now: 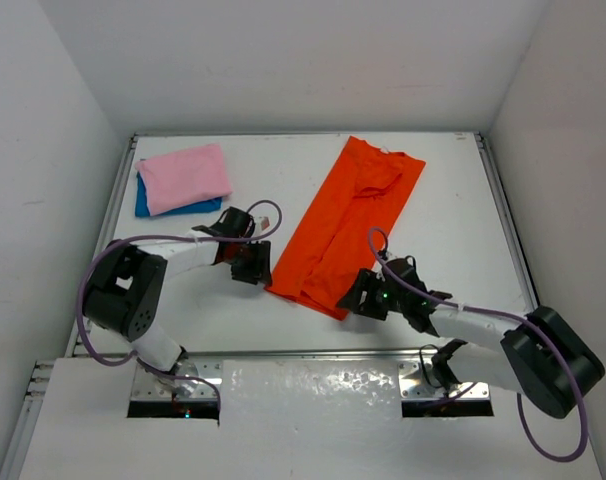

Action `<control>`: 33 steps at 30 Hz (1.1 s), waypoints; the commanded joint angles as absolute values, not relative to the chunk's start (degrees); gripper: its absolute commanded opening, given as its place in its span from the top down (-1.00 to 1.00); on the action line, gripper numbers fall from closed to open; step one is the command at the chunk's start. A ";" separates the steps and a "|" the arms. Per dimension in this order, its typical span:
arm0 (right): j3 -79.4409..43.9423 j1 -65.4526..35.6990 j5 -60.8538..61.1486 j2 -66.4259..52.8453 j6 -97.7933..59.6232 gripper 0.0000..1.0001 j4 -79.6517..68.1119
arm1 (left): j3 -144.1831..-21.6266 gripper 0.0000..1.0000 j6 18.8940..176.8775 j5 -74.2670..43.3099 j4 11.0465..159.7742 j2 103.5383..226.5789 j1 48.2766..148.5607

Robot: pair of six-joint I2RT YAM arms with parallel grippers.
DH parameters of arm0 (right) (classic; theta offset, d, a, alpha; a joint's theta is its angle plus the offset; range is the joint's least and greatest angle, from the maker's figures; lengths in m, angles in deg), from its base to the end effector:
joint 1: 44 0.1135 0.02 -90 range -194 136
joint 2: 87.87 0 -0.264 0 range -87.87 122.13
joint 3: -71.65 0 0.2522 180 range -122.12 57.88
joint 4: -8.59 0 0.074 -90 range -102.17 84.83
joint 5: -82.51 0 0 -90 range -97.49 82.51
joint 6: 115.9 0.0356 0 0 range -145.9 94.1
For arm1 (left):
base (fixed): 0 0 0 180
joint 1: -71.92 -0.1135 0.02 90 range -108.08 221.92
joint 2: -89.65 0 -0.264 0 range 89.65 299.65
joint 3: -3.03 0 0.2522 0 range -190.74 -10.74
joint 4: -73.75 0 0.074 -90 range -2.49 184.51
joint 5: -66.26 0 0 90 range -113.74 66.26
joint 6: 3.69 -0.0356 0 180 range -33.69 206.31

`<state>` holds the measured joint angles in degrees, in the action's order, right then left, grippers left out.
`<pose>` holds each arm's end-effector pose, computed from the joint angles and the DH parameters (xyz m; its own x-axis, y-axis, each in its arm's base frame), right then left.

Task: Fold and stack the t-shirts
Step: Grab the bottom of the folded rectangular tshirt with both arms

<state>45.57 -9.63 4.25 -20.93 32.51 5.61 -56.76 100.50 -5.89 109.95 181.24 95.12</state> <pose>0.1493 0.1109 0.1160 -0.8735 0.4130 -0.2578 0.1340 0.7130 0.6882 0.2550 -0.1212 0.1445 -0.9440 0.1507 -0.2935 0.2569 0.8939 -0.3674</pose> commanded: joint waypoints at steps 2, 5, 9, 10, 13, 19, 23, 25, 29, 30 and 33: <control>46.91 -8.41 0.59 -17.83 36.41 -0.28 10.03 | -56.26 0.12 100.72 -5.37 105.88 181.32 94.68; 45.06 -6.04 -1.07 -15.80 36.85 -0.27 8.28 | -56.61 0.12 100.81 -5.11 105.27 182.02 94.68; 42.42 -2.18 -4.24 -13.61 37.91 -0.15 3.11 | -57.32 0.23 101.42 -3.88 104.48 183.08 94.68; 41.55 -1.99 -4.33 -13.26 38.17 -0.05 1.70 | -57.32 0.32 101.68 -2.75 104.30 182.91 94.68; 41.71 -1.90 -7.04 -17.62 38.43 0.40 -5.33 | -56.45 0.70 103.61 -1.42 104.13 181.07 94.86; 42.15 -2.17 -14.34 -31.52 34.75 0.69 -22.91 | -51.79 1.00 109.93 -1.85 102.29 172.81 97.84; 41.54 -2.61 -16.54 -37.67 32.11 0.88 -30.65 | -50.38 1.00 115.12 -3.78 99.91 169.46 107.22; 40.66 -2.69 -17.16 -38.47 30.53 0.89 -32.50 | -49.42 1.00 118.90 -4.05 98.25 168.84 110.23; 40.13 -2.96 -18.57 -40.23 29.47 0.98 -36.72 | -46.86 1.00 124.27 -5.01 95.33 166.21 113.40; 40.30 -2.96 -18.48 -40.50 29.56 1.00 -37.08 | -46.51 1.00 124.36 -5.28 95.60 165.94 113.49; 41.01 -2.96 -15.42 -41.54 29.21 0.87 -34.28 | -46.24 0.99 123.23 -8.00 98.49 164.89 113.49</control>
